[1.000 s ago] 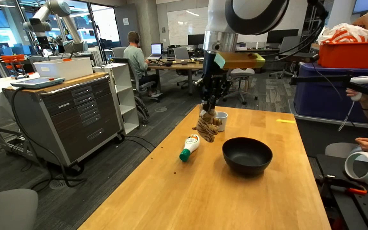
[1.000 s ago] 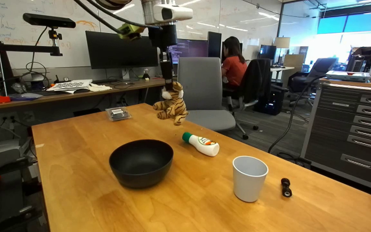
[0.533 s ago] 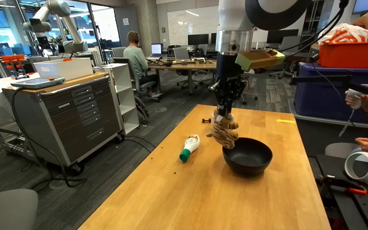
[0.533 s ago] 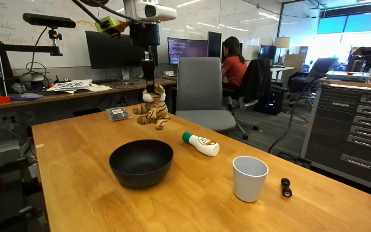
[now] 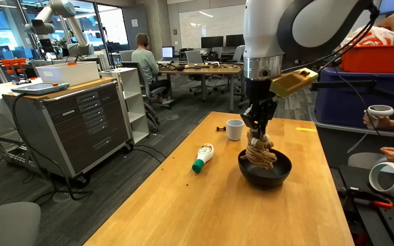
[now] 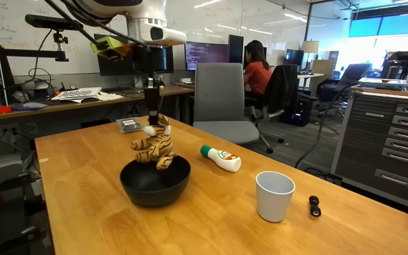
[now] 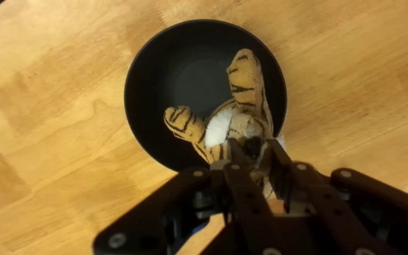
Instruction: Put the tiger toy in the bowl
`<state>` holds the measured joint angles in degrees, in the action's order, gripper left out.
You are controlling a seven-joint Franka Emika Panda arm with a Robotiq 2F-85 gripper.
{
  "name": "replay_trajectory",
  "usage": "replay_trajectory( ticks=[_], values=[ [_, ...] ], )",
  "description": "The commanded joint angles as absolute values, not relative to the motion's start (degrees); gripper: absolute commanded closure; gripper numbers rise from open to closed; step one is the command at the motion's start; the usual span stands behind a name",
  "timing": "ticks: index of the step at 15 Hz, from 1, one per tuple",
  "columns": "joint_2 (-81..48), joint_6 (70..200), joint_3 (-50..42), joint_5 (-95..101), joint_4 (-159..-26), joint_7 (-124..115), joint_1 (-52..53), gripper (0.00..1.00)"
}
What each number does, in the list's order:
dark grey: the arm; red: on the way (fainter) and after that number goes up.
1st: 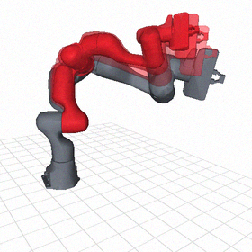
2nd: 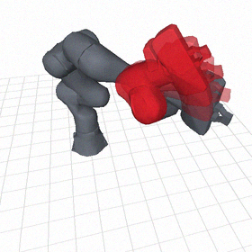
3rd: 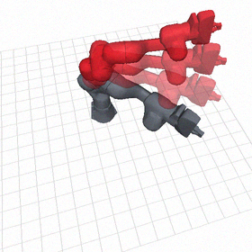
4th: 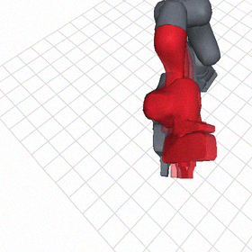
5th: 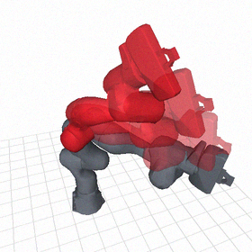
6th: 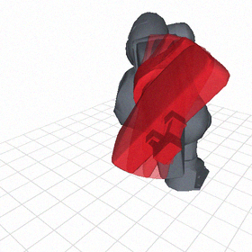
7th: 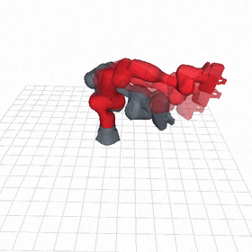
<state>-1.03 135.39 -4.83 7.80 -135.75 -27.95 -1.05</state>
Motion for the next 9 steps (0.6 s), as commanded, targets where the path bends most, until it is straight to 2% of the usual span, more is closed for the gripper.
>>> replay_trajectory(
  ticks=[1,3,4,5,6,9],
  values=[
    [-2.04,143.65,-4.89,10.26,-138.36,-28.96,-2.24,0.93],
    [-3.18,149.74,-5.37,12.95,-140.14,-29.81,-2.43,0.92],
    [-3.79,151.78,-5.64,14.36,-140.70,-30.30,-2.44,0.86],
    [-4.40,153.38,-5.98,15.73,-141.21,-31.01,-2.35,0.53],
    [-4.90,154.26,-6.28,16.54,-141.57,-31.35,-2.20,0.53],
    [-5.89,154.43,-6.61,16.05,-142.02,-30.86,-1.71,0.30]
  ],
)
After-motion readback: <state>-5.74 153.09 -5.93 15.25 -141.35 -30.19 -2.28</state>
